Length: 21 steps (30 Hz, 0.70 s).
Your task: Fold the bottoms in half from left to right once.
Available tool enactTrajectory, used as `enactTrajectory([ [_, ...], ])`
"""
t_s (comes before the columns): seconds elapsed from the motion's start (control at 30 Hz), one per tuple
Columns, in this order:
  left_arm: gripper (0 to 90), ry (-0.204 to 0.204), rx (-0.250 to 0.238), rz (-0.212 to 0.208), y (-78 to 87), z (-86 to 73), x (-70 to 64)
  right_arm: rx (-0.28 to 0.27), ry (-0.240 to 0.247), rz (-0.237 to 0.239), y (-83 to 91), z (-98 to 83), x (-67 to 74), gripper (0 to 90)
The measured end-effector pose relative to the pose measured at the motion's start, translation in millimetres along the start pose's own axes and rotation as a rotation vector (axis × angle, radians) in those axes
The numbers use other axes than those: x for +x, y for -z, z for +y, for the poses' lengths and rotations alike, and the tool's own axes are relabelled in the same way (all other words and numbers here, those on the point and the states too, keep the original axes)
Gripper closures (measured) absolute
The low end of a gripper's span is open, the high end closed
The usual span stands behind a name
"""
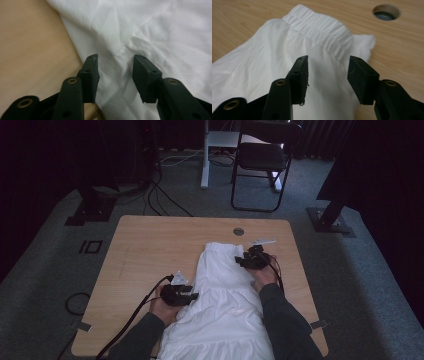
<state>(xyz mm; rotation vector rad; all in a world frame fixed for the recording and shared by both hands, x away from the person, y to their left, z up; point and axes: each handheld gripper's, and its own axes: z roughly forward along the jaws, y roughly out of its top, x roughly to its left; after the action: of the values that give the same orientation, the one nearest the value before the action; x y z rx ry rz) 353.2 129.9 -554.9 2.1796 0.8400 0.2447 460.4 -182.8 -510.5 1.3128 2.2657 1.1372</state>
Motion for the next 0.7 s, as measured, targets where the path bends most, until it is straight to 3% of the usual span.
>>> enactTrajectory([
  [0.07, 58.9, -0.010, 0.013, 0.010, 0.8, 0.5, -1.3, 0.047, 0.002, -0.016, -15.0, 0.5, 1.3, 52.6],
  [0.13, 60.6, -0.031, 0.023, 0.013, 1.9, 0.2, -2.0, 0.116, 0.034, -0.078, -24.3, -0.6, 1.3, 75.3],
  [0.17, 61.4, -0.032, 0.030, 0.014, 2.6, 0.4, -2.1, 0.124, 0.049, -0.131, -25.3, -0.4, 0.8, 82.3],
  [0.23, 63.5, -0.037, 0.041, 0.016, 3.9, 0.3, -2.8, 0.048, 0.060, -0.223, -15.8, 3.7, 0.2, 87.0],
  [0.3, 64.4, -0.044, 0.045, 0.019, 4.4, -0.1, -4.5, -0.005, 0.102, -0.325, -6.4, 7.0, 1.4, 86.9],
  [0.33, 64.6, -0.044, 0.047, 0.021, 4.6, -0.1, -5.2, -0.016, 0.106, -0.336, -4.9, 7.0, 1.0, 84.6],
  [0.43, 65.1, -0.042, 0.048, 0.025, 4.9, -0.5, -6.5, 0.043, 0.068, -0.307, -15.0, -0.8, -6.7, 70.0],
  [0.5, 65.2, -0.045, 0.048, 0.027, 5.0, -0.7, -7.5, 0.072, 0.000, -0.253, -22.4, -8.2, -14.3, 61.9],
  [0.6, 65.2, -0.047, 0.048, 0.030, 5.1, -1.0, -8.0, 0.029, -0.093, -0.182, -22.9, -16.2, -23.3, 52.3],
  [0.7, 65.3, -0.046, 0.047, 0.031, 5.2, -1.3, -8.4, 0.002, -0.112, -0.143, -21.1, -16.8, -24.1, 44.5],
])
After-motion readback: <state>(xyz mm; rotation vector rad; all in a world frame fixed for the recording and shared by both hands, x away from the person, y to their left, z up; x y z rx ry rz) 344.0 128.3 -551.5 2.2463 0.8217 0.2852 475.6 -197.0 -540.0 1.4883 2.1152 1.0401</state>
